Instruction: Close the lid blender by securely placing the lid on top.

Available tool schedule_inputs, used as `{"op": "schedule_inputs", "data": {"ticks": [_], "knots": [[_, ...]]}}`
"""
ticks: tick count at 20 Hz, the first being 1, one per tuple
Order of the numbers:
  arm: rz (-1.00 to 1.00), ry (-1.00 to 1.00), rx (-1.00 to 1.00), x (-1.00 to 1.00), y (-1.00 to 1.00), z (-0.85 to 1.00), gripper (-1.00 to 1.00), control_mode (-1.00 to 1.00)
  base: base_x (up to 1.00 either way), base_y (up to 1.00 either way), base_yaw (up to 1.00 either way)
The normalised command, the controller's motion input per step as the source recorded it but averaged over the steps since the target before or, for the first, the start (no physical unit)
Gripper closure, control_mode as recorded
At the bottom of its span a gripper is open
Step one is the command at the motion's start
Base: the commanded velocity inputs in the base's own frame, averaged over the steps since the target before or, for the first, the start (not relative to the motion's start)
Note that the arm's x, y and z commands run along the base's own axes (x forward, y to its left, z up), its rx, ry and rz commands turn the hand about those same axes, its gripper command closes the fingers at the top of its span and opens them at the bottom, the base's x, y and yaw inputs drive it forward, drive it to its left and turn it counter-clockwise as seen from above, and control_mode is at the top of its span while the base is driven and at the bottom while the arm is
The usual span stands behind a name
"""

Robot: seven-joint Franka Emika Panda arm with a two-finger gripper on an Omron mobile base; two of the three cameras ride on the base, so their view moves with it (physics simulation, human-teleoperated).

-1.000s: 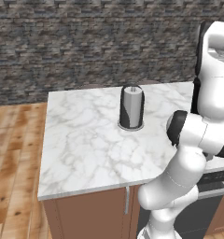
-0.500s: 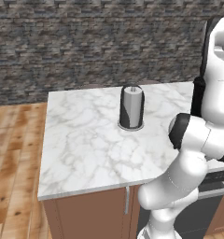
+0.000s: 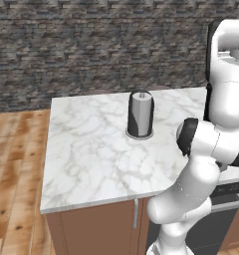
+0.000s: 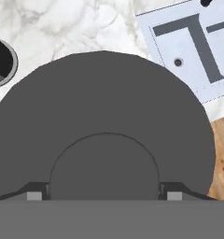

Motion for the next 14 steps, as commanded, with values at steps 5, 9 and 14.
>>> {"op": "schedule_inputs", "data": {"ticks": [5,9,14], "knots": [[0.02,0.15,0.00,-0.13,0.10,-0.04,1.00,-1.00,0.00,0.00,0.00],[0.01,0.21,0.00,-0.16,0.16,0.00,1.00,-1.00,0.00,0.00,0.00],[0.03,0.18,0.01,-0.12,0.05,-0.07,1.00,-1.00,0.00,0.00,0.00]]}}
